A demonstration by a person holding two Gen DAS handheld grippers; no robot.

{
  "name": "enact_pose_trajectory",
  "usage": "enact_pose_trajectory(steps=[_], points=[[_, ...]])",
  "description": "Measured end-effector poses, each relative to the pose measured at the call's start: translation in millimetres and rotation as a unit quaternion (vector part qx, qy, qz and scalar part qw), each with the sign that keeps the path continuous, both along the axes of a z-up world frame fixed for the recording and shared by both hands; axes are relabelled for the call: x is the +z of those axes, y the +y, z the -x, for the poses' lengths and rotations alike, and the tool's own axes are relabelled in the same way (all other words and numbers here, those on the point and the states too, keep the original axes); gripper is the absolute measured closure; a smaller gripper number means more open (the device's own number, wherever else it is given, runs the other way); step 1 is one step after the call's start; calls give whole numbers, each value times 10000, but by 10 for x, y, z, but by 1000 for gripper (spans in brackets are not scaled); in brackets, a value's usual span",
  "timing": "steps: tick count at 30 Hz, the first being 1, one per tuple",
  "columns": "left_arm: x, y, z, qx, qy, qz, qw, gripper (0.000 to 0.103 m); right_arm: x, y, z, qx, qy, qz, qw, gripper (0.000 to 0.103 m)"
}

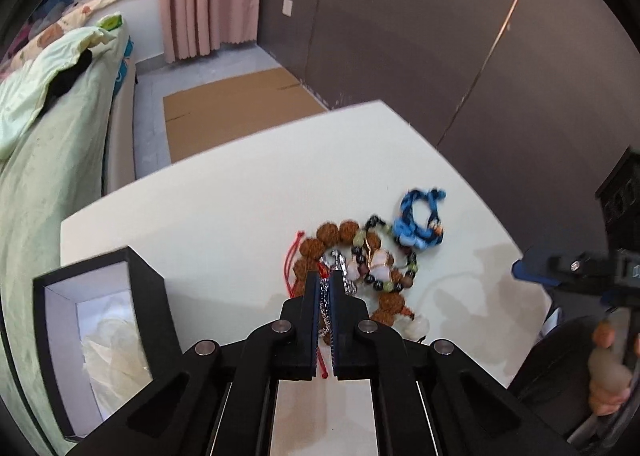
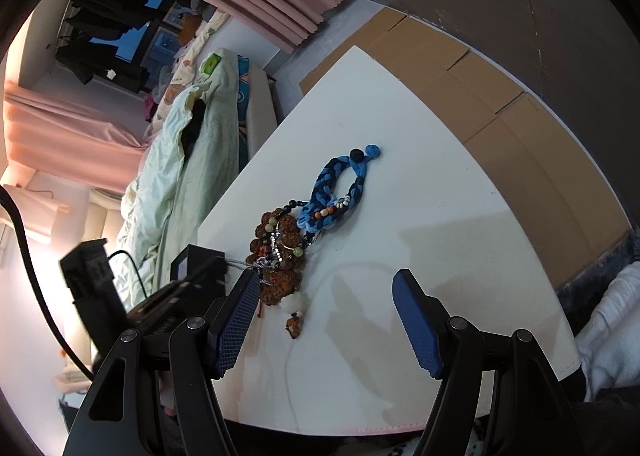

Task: Organize jewelry
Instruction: 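Close the left tool on the silver chains and lift them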

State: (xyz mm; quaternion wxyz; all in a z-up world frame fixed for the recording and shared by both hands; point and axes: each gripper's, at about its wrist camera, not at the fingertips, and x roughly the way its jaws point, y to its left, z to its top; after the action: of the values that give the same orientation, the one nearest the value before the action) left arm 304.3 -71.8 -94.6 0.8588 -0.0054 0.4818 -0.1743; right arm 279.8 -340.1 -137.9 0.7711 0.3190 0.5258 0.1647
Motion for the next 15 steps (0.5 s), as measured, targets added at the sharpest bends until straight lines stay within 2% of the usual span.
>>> enact_pose_trajectory(steps=[4, 8, 15], points=[[56, 81, -19, 101, 51, 348, 9993, 99, -21, -16, -18, -45, 24, 15, 10000, 33], [322, 112, 38, 170, -258, 639, 9975, 99, -56, -35, -56, -92, 48, -13, 9999, 33], [766, 126, 140, 186, -719, 894, 9932, 99, -145, -120, -219, -407, 161, -264, 9987, 33]])
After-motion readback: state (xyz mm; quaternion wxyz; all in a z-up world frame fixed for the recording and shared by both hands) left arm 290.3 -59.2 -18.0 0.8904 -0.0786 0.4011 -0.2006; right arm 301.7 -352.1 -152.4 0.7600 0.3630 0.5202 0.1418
